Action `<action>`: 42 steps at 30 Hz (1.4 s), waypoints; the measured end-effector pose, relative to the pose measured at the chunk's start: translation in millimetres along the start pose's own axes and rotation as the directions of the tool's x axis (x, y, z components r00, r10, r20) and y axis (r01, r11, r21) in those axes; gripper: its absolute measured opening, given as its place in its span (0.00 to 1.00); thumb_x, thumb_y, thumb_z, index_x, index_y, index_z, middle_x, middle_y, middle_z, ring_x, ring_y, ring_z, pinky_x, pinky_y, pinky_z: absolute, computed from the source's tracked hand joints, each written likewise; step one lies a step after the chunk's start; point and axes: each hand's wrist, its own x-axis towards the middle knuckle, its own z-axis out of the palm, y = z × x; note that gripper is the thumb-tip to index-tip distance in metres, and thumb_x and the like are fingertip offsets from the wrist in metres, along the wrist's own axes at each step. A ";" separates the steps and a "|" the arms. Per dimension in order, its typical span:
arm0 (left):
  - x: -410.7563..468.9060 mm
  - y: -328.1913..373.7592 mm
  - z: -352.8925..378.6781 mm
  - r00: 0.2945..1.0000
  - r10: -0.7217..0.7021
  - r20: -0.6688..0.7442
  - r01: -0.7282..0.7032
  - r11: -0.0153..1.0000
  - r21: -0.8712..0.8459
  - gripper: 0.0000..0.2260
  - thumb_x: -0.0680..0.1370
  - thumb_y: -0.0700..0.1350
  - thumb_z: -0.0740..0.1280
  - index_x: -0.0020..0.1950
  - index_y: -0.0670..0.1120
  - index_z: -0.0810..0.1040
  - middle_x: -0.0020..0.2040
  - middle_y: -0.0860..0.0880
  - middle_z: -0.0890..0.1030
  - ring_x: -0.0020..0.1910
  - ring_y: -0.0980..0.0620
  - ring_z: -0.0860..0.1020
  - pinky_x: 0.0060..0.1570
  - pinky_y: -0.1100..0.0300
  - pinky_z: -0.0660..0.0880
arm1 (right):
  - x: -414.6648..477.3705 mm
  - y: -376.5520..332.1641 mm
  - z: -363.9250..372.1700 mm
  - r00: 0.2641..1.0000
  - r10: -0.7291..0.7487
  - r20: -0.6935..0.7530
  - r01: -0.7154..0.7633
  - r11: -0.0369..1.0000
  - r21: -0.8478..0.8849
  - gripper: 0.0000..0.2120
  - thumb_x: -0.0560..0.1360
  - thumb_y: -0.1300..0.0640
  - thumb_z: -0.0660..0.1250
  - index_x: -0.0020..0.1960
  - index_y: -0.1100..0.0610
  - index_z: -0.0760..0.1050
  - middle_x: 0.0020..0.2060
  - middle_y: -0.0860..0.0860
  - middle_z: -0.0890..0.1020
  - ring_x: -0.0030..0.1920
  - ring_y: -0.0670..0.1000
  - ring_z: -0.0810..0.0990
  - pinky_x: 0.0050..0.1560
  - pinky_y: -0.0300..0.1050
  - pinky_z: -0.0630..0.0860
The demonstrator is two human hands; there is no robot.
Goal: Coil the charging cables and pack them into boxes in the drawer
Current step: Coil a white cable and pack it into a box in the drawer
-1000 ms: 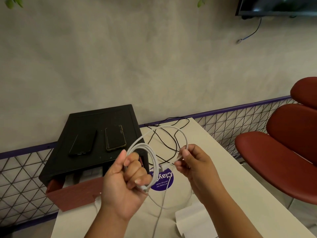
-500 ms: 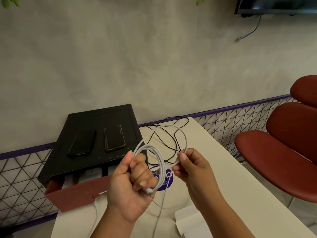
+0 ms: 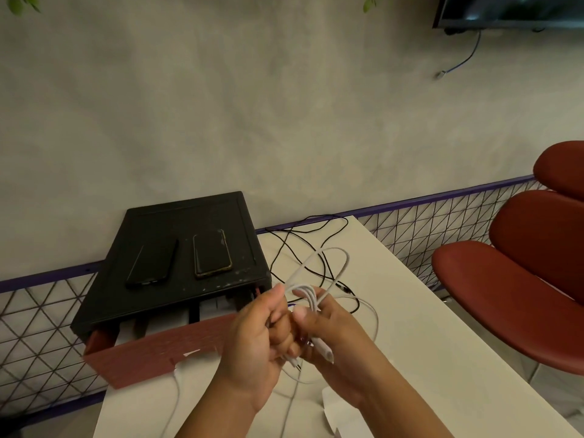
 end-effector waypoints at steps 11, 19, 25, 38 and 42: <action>4.0 5.5 -7.7 0.990 0.141 -0.024 -0.134 0.971 0.200 0.15 0.69 0.52 0.62 0.26 0.48 0.62 0.20 0.53 0.58 0.19 0.56 0.56 0.22 0.62 0.62 | -1.3 -8.8 -9.6 0.987 0.113 -0.113 -0.155 0.845 -0.511 0.09 0.72 0.70 0.67 0.50 0.60 0.72 0.38 0.52 0.77 0.32 0.50 0.79 0.33 0.38 0.74; 16.8 46.4 -31.4 0.950 0.248 -0.189 -0.250 0.968 0.016 0.22 0.80 0.46 0.55 0.25 0.48 0.62 0.18 0.54 0.58 0.17 0.58 0.57 0.19 0.67 0.63 | -9.9 -20.2 -45.0 0.972 0.070 -0.224 -0.228 0.512 -0.828 0.12 0.73 0.67 0.65 0.38 0.52 0.72 0.41 0.49 0.79 0.28 0.45 0.79 0.30 0.38 0.73; 17.1 31.6 -28.1 0.969 0.241 -0.049 -0.241 0.970 0.023 0.15 0.72 0.50 0.59 0.26 0.48 0.69 0.24 0.52 0.66 0.24 0.56 0.66 0.39 0.58 0.67 | 0.2 -16.1 -64.1 0.899 -0.254 -0.358 -0.215 0.455 -0.864 0.16 0.71 0.72 0.61 0.34 0.53 0.69 0.41 0.53 0.78 0.34 0.52 0.82 0.30 0.38 0.73; 13.0 18.8 -30.2 0.993 0.082 0.080 -0.113 0.626 0.772 0.13 0.78 0.37 0.63 0.51 0.56 0.78 0.39 0.51 0.83 0.43 0.55 0.81 0.43 0.62 0.77 | 11.2 -24.9 -73.8 0.677 -0.553 -0.485 -0.099 0.585 -0.805 0.20 0.75 0.65 0.62 0.65 0.53 0.73 0.64 0.50 0.75 0.64 0.49 0.72 0.62 0.44 0.67; 11.4 11.1 -26.8 0.999 -0.007 0.039 -0.019 0.781 0.624 0.12 0.78 0.32 0.60 0.49 0.47 0.77 0.38 0.51 0.82 0.44 0.53 0.81 0.46 0.58 0.77 | 9.5 -20.5 -59.8 0.890 -0.216 -0.402 0.056 0.926 -0.374 0.31 0.67 0.59 0.64 0.70 0.52 0.67 0.69 0.47 0.69 0.69 0.49 0.66 0.63 0.45 0.63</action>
